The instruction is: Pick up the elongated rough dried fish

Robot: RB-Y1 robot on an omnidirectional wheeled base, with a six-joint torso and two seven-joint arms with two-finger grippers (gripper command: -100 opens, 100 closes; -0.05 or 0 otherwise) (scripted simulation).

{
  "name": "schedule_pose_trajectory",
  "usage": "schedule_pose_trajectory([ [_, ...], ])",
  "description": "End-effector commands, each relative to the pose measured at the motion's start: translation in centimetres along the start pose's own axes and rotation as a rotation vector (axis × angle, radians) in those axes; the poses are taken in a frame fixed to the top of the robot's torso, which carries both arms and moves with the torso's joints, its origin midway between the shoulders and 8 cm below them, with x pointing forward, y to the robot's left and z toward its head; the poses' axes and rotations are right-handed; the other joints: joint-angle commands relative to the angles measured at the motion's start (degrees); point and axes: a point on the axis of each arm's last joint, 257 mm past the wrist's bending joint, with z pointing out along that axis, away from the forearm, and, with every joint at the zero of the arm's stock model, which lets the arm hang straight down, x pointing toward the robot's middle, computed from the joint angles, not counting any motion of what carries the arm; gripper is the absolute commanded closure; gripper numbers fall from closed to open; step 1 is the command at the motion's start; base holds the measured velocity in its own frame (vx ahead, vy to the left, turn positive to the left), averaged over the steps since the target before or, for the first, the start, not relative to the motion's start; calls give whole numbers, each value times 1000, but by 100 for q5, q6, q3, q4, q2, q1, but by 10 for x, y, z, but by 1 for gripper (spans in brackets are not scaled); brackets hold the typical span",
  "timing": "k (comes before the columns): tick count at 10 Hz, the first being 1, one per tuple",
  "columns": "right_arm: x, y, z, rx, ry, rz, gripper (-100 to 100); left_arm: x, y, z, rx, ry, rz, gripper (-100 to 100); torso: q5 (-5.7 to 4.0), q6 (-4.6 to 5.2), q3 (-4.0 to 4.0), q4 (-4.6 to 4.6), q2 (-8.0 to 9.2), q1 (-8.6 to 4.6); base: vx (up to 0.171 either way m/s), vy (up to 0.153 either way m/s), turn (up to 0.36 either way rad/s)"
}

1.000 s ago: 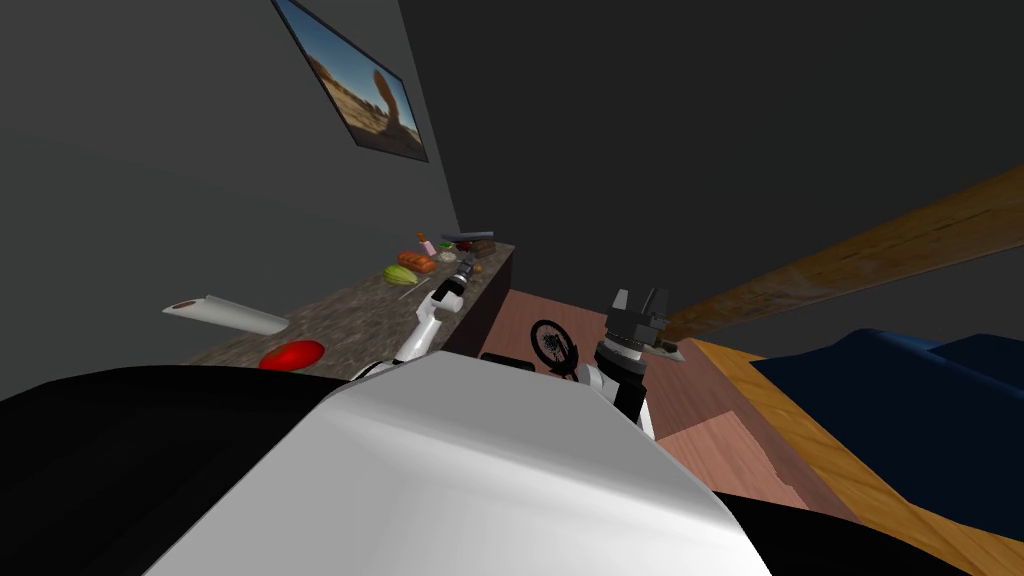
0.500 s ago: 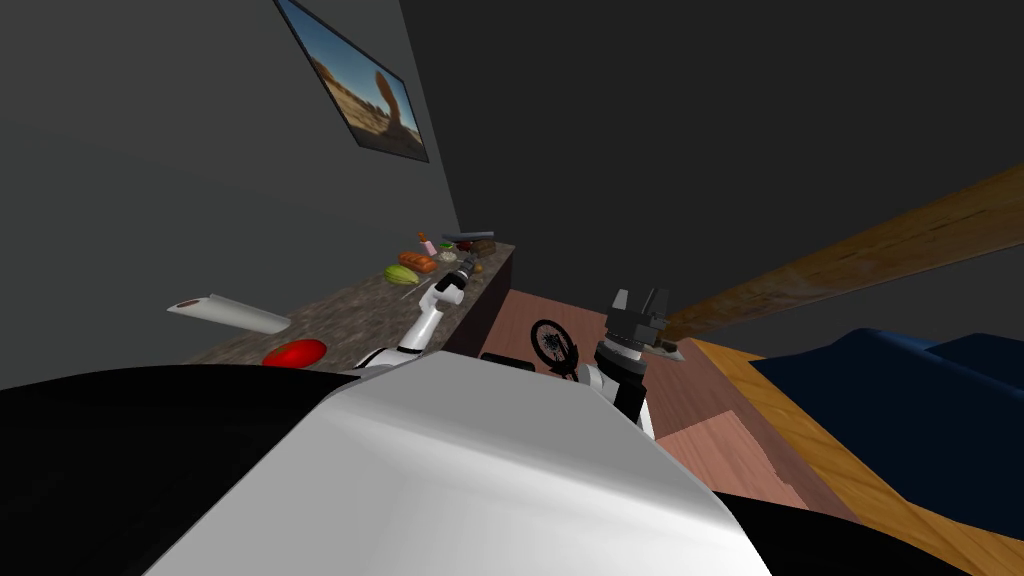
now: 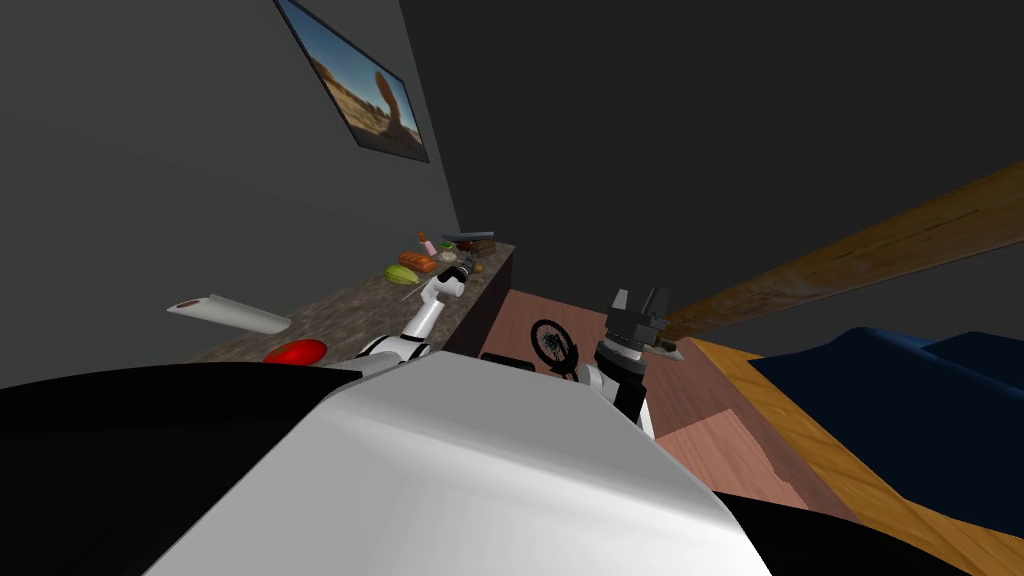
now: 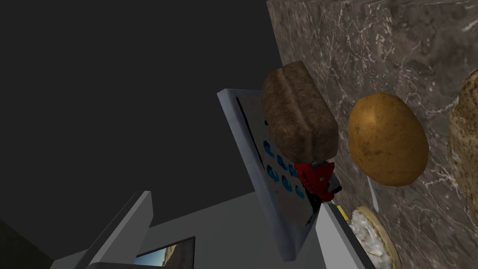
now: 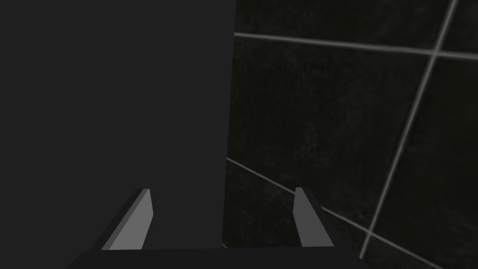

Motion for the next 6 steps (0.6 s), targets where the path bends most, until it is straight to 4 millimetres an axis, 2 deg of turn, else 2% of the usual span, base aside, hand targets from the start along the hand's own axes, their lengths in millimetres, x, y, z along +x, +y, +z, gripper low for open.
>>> schedule_pose_trajectory([
  [1, 0, 0, 0, 0, 0, 0, 0, -5, 5, 11, -48, 9, 10, -100, 0, 0, 0, 0, 0, 0, 0, 3, -17],
  [2, 0, 0, 0, 0, 0, 0, 0, -4, 16, 14, -87, 16, 8, -100, 0, 0, 0, 0, -1, 0, 0, 0, 0],
  [3, 0, 0, 0, 0, 0, 0, 0, -3, 19, 14, -96, 18, 8, -100, 0, 0, -1, 0, -1, -1, 0, 0, 0],
  [4, 0, 0, 0, 0, 0, 0, 0, -8, 21, 24, -133, 24, 12, -100, 0, -1, 0, 0, 0, -1, 0, 0, -15],
  [5, 0, 0, 0, 0, 0, 0, 0, -7, 29, 23, -159, 30, 11, -100, -1, 0, 0, 0, 0, -1, 0, 0, 0],
  [6, 0, 0, 0, 0, 0, 0, 0, -12, 29, 30, -185, 34, 14, -100, 0, -1, 0, 0, 0, -1, 0, 1, -17],
])
